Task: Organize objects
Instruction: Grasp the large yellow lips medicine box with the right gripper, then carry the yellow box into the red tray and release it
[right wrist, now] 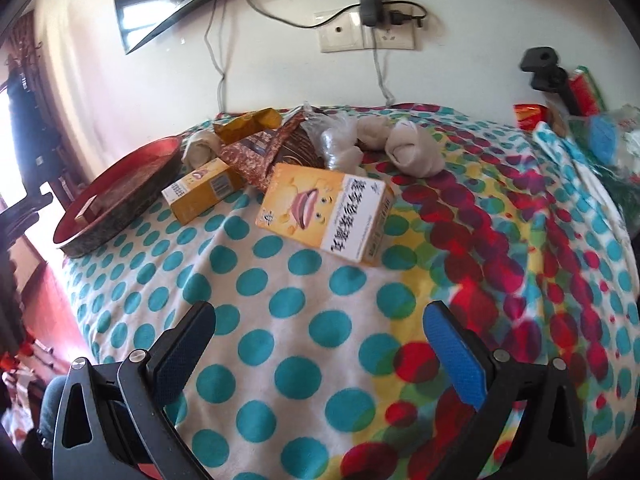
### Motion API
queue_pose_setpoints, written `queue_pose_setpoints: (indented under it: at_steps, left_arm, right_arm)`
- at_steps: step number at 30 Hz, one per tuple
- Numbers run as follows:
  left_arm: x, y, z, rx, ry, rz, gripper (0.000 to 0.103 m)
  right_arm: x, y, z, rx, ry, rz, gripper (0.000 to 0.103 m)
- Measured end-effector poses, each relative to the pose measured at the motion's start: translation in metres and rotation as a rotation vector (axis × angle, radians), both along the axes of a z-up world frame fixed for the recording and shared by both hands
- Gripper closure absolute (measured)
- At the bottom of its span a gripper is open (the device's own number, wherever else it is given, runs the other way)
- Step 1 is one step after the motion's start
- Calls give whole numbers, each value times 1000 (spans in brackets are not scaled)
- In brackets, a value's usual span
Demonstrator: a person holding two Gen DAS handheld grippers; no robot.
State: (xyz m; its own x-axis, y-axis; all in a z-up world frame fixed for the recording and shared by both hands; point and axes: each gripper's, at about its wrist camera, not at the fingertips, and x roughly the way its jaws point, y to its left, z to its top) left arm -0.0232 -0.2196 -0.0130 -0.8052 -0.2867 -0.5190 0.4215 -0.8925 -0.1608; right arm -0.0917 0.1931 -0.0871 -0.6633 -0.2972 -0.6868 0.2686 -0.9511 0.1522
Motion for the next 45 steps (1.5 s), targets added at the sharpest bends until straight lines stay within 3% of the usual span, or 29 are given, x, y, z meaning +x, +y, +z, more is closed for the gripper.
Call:
queue_pose_setpoints:
  at_steps: [4, 7, 9, 12, 17, 19, 20, 21, 23, 26, 32, 35, 39, 45]
  left_arm:
    - [43, 46, -11, 70, 47, -115, 32]
    - [59, 76, -26, 97, 57, -181, 32]
    - [58, 92, -31, 84, 47, -229, 32]
    - [59, 98, -29, 96, 57, -262, 32]
    - [61, 89, -31, 148, 70, -256, 32]
    - [59, 84, -35, 171, 58, -250, 32]
    - [57, 81, -37, 180, 50, -243, 32]
    - [56, 78, -40, 200, 42, -237, 32]
    - [55, 75, -42, 229, 40, -233, 32]
    - [55, 78, -42, 202, 39, -241, 32]
    - [54, 82, -40, 191, 31, -253, 32]
    - [54, 80, -40, 218, 27, -251, 32]
    - [56, 80, -37, 198, 33, -245, 32]
    - [57, 79, -35, 192, 35, -236, 32]
  right_arm:
    - [-14, 0, 11, 103, 12, 6, 0]
    - [-23, -9, 25, 276, 83, 87, 0]
    - [-38, -19, 29, 390, 81, 165, 0]
    - [-64, -29, 21, 419, -16, 268, 1]
    - [-79, -44, 3, 501, -25, 324, 3]
    - [-79, -52, -5, 531, -13, 358, 16]
    - [-79, -55, -5, 535, -2, 361, 21]
    - [-80, -55, -4, 524, 7, 352, 37]
    - [-81, -56, -1, 512, 12, 341, 41]
    - [-84, -53, 1, 476, -4, 339, 42]
    - [-73, -50, 12, 405, -9, 324, 54]
    - [-67, -55, 13, 417, -3, 327, 54]
    - [-61, -59, 17, 418, 6, 330, 54]
    - [-53, -77, 51, 295, 41, 340, 54]
